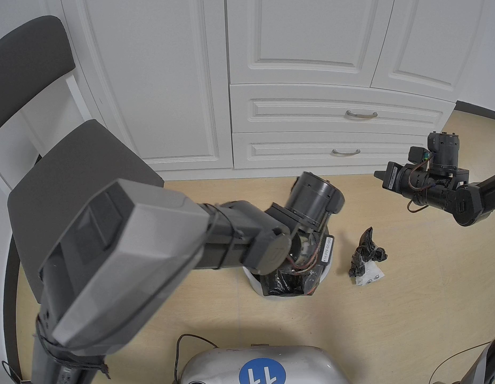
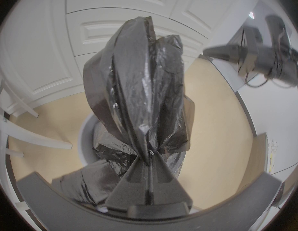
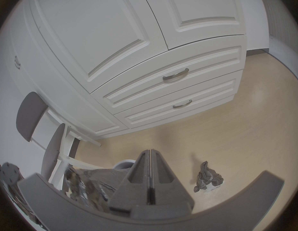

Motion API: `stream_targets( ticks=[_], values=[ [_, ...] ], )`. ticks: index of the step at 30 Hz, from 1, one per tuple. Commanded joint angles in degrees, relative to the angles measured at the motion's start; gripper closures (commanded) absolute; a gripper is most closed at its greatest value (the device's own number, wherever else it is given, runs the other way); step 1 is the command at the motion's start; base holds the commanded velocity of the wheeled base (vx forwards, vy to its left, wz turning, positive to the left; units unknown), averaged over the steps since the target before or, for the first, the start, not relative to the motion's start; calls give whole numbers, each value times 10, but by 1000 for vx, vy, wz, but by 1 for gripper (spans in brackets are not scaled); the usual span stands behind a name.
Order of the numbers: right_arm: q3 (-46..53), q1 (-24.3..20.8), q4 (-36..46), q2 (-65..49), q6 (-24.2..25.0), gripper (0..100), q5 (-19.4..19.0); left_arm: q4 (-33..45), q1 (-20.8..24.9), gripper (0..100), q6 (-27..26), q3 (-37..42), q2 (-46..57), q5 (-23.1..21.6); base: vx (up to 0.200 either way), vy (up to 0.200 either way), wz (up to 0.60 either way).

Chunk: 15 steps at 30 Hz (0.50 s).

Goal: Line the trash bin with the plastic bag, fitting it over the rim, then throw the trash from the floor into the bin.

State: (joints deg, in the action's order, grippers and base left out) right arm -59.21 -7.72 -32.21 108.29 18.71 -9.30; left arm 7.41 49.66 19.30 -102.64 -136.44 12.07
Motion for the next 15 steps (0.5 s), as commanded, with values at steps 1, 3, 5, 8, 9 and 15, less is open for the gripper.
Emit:
stream_targets(
  ticks=[1,3,5,8,9,15],
  values=[
    [28,22,-15,-26,-16,100,-26,18,18,100,-22,-75,-93,12,0,0,0],
    [38,31,-26,-33,-18,100,-44,21,18,100,-30,-103,-104,12,0,0,0],
    [42,33,-27,-36,-18,100,-51,27,18,100,-30,-116,-106,12,0,0,0],
    [48,35,-26,-40,-24,100,-61,74,16,0,-30,-119,-95,12,0,0,0],
    [52,35,-26,-39,-34,100,-61,85,16,0,-30,-119,-82,12,0,0,0],
    [74,34,-26,-41,-71,100,-61,103,20,0,-27,-119,-30,20,0,0,0]
  ],
)
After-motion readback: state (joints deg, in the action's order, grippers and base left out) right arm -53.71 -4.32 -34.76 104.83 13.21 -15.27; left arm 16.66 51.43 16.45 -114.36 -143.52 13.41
